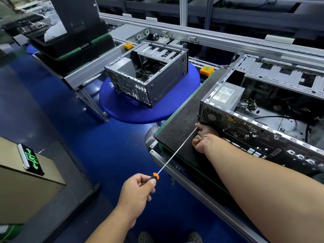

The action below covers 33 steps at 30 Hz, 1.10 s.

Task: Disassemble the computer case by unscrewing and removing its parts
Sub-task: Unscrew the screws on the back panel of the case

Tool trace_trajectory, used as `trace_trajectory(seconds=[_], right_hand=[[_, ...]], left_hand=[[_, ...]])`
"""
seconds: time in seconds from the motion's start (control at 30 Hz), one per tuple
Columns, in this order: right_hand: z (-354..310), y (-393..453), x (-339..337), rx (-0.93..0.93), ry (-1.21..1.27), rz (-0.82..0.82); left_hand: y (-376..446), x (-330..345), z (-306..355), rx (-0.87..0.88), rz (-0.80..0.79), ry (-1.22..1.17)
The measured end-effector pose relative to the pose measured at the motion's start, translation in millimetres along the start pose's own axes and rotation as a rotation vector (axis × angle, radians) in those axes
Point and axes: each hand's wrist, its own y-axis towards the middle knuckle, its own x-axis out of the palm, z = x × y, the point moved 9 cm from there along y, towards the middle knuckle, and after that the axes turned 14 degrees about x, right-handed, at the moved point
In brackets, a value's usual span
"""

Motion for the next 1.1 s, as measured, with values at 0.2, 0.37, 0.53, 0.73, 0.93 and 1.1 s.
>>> trace_trajectory(seconds=[0.2,0.37,0.53,0.73,0.93,1.1], right_hand=[[6,-4,-2,0.059,0.034,-0.085],[7,-7,-6,0.014,0.006,-0.070],[6,-5,-5,0.009,-0.010,-0.076],[1,-4,-2,0.033,0.014,-0.088],[0,3,4,0.029,0.026,-0.046],[-1,5,5,0.043,0.006,-0.071]], left_hand=[[1,4,-5,0.003,0.007,-0.019],[3,9,-6,0.002,0.007,-0.037],[5,8,-5,-0.001,0.008,-0.035],[7,8,-2,0.012,0.008,-0.038],[8,0,-5,0.010,0.023,-0.044],[7,-6,-9,0.015,0.032,-0.027]])
